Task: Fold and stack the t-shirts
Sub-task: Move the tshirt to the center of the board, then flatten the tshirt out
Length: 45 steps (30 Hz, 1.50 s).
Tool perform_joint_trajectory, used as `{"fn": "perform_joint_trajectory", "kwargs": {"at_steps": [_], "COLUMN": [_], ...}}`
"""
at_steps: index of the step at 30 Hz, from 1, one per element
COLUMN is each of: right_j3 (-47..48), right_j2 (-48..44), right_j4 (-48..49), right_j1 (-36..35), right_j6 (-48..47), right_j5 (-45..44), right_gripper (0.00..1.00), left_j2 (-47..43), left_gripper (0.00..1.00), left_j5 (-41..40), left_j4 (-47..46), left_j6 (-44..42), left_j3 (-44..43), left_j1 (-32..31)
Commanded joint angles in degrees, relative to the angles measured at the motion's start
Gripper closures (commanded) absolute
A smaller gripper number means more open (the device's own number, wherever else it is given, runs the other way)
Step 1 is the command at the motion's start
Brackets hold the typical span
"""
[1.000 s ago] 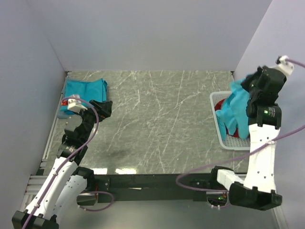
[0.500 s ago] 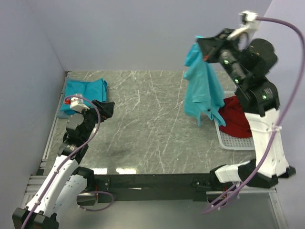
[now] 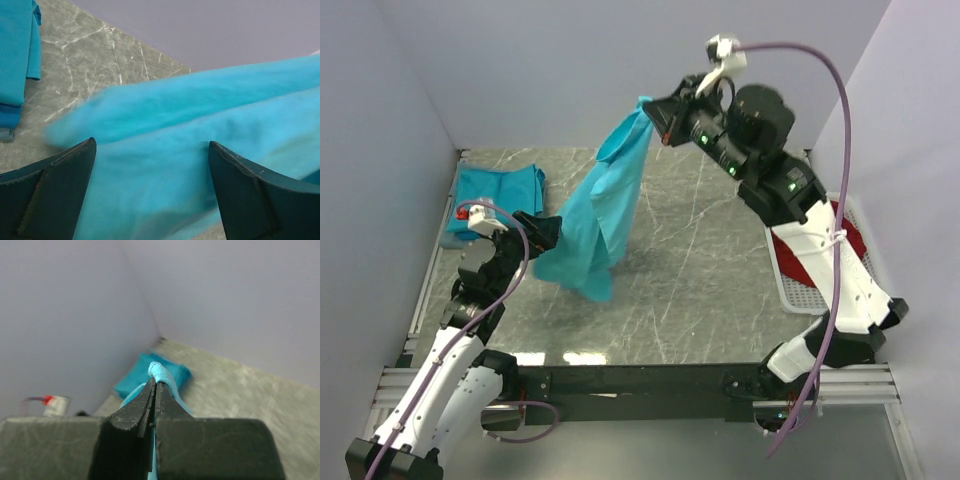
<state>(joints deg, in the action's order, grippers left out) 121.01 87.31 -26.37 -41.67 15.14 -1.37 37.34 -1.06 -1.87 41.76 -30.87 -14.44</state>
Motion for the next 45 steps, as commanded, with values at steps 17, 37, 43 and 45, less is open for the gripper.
{"fn": "perform_joint_trajectory", "kwargs": {"at_steps": [17,37,43,45], "right_j3": [-72.5,-79.4,-81.2,-81.6], "right_j2": [-17.4,-19.3,-21.2,-21.6], "right_j4": [14.9,13.8,13.3,14.0], "right_j1": [21.9,22.1,22.0,22.1], "right_j6": [15.1,13.5,14.0,13.9], "right_j5": [-12.7,-13.8,-14.7,-14.5], "right_gripper": [1.0,1.0,1.0,1.0], "left_j2": [15.1,16.2,24.7,27.6], "left_gripper": [0.0,0.01,0.17,0.29], "left_j5": [13.9,5.1,2.7,1.2], "left_j4": [0.0,22.3,25.2,26.8], "left_j6": [3.5,22.1,23.6,23.9], "left_j3": [-2.7,5.6,2.1,0.8], "left_j1": [-1.3,-37.7,-43.3,-43.6]}}
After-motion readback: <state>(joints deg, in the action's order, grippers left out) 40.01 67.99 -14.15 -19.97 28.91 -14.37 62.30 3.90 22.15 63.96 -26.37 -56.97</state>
